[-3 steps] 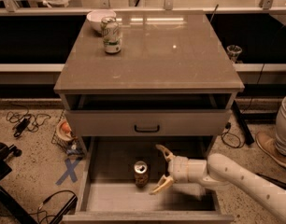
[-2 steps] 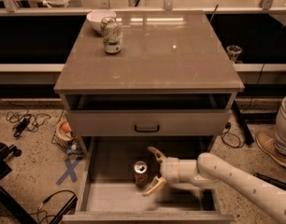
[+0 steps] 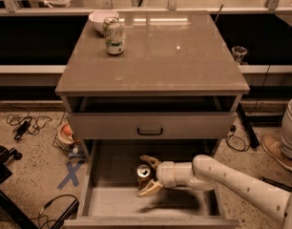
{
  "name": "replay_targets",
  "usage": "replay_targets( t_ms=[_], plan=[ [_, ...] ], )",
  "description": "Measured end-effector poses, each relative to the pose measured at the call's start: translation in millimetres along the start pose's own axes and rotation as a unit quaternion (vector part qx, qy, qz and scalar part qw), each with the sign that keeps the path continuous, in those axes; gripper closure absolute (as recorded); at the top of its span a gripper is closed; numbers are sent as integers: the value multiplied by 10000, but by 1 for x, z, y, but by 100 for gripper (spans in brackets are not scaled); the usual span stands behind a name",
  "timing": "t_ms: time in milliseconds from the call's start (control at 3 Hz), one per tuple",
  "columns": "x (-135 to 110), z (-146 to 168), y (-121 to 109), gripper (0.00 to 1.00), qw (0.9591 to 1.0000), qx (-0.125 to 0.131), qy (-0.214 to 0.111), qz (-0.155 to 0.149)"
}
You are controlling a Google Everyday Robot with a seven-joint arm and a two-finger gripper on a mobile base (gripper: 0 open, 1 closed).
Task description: Pick orange can from middle drawer and place on counter
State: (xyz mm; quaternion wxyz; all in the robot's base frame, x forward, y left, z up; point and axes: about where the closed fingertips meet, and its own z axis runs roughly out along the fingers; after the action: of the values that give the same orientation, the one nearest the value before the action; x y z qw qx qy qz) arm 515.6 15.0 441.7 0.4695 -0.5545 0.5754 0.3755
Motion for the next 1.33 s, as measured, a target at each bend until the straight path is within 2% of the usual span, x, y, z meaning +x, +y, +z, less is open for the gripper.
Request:
replay_targets(
  t_ms=[333,667,1000,1333],
  plan=[
    [-1,2,1,41,10000,-22,-10,1],
    [-4,4,3,72,10000,-32,-20,5],
    [-16,2,12,95,10000,14,-18,25],
    [-104,-40,40,100,9993,264,-220,121]
  ],
)
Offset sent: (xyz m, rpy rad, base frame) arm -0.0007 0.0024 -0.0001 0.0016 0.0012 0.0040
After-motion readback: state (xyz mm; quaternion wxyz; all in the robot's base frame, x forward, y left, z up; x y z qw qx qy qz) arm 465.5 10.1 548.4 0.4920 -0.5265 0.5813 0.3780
